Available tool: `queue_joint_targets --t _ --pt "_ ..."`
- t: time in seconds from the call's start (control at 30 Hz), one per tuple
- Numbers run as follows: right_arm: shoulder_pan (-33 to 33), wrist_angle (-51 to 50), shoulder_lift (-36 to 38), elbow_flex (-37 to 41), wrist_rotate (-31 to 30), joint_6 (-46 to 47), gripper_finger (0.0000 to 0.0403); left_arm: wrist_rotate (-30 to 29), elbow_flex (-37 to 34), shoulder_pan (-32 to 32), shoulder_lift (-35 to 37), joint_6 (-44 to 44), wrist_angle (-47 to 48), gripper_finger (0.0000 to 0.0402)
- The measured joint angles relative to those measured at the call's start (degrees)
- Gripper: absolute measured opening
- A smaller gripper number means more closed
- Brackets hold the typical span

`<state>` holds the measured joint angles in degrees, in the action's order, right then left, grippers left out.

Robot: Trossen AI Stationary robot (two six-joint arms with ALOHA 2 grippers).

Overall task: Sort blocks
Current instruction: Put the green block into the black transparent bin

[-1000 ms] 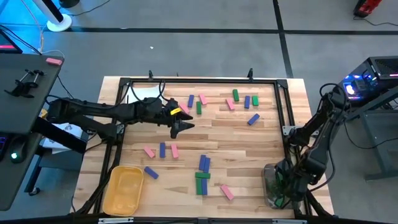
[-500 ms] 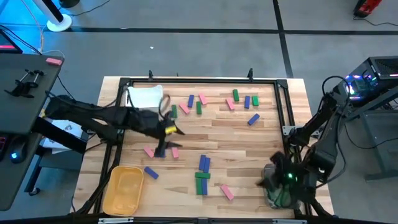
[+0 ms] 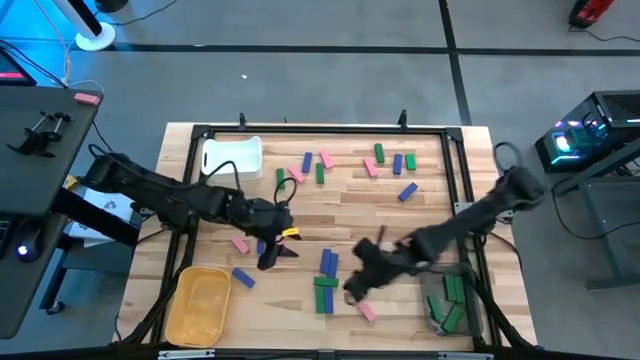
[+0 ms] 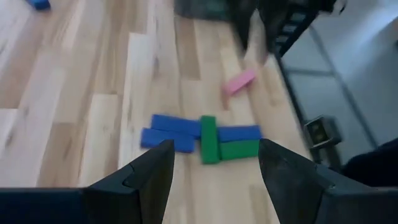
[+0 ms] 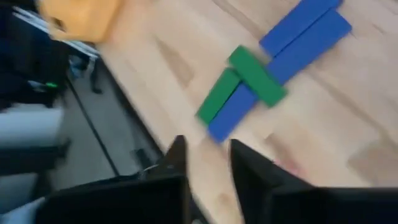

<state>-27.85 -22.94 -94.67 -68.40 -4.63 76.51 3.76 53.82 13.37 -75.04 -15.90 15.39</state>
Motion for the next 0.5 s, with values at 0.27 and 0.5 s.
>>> queue_joint_targets --t 0.27,0.5 --pt "6.38 13.42 -12.61 -1.08 6.82 -8.04 0.0003 -7.47 -1.27 -0.07 6.81 -2.05 -3.75 0.0217" --pt "6.92 11.53 -18.33 -4.02 8.36 -9.59 0.0001 -11.09 -1.27 -0.07 9.08 -3.54 -3.29 0.0217"
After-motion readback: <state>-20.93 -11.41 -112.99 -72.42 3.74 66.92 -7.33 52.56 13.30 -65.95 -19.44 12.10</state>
